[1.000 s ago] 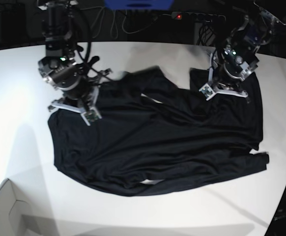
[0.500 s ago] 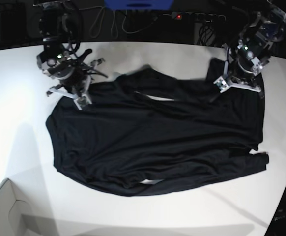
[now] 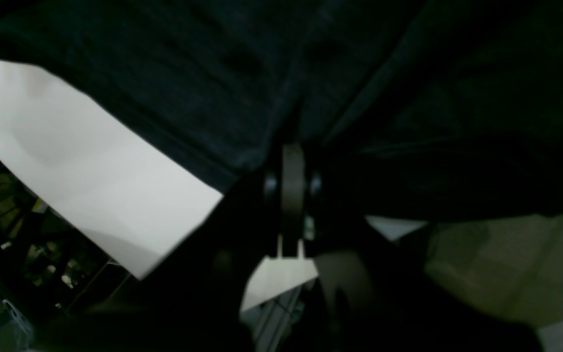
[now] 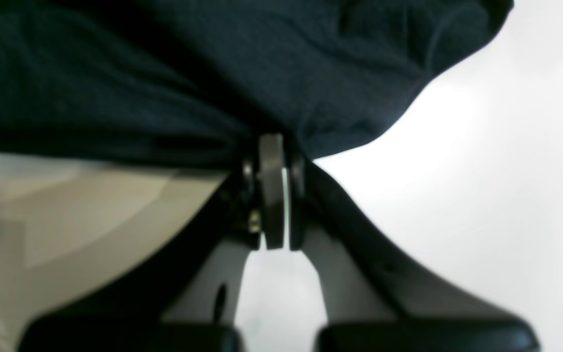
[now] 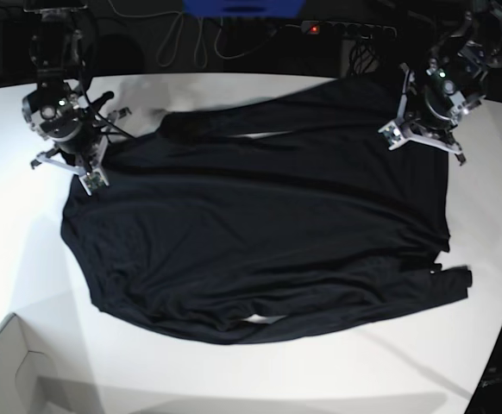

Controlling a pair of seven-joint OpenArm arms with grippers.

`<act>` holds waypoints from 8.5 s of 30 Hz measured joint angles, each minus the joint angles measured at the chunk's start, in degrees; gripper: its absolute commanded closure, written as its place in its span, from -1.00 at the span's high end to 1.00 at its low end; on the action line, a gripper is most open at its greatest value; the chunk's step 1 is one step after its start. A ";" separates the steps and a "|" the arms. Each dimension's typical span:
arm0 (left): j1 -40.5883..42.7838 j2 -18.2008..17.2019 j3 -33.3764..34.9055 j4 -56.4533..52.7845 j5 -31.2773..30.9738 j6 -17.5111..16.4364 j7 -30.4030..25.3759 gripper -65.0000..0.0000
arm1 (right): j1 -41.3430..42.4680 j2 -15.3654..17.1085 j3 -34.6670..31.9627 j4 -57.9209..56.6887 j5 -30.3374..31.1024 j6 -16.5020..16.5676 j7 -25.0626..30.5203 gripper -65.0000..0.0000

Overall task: Layout the t-shirt on the table in an organized manner, then fold the t-shirt properly
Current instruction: 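Grasp the shoulder edges with both grippers and pull them apart, then grasp the hem with both grippers and pull it toward the collar, then release the hem and regrasp the shoulder edges with both grippers, then pull the shoulder edges apart with both grippers to smooth the shirt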

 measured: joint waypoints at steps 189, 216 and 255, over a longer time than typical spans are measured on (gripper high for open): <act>-11.91 34.25 -47.52 -21.99 -19.52 -0.07 -5.42 -0.28 | -1.55 -8.59 12.92 -0.44 -0.07 -1.22 2.27 -1.00; -11.91 34.27 -47.82 -21.73 -19.34 -0.11 -5.22 -0.28 | 4.24 -10.93 9.40 -3.72 -0.26 6.23 2.27 -1.00; -7.28 33.62 -47.91 1.40 -22.38 0.00 3.89 -0.28 | -4.11 -6.95 8.90 9.25 -0.20 5.11 2.86 -1.00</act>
